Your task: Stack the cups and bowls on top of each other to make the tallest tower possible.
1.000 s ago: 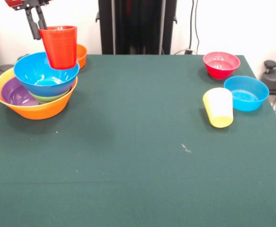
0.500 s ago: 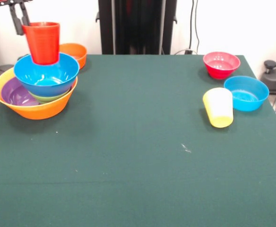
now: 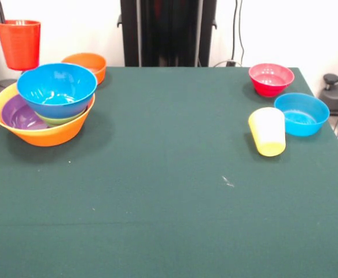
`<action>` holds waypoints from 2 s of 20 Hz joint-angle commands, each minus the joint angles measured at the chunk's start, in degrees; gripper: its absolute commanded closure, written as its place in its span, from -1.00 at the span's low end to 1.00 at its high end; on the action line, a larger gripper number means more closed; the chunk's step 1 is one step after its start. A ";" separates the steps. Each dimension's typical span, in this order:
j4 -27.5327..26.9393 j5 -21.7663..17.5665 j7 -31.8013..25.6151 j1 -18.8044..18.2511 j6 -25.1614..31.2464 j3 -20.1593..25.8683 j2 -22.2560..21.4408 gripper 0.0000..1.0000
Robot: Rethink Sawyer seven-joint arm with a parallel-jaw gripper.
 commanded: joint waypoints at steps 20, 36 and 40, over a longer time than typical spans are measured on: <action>15.51 -11.90 8.45 13.85 -16.43 -7.65 -16.01 1.00; 15.04 -6.14 0.20 11.57 -17.96 -10.54 -10.45 1.00; 13.96 -6.16 -2.06 10.21 -16.64 -10.16 -7.90 1.00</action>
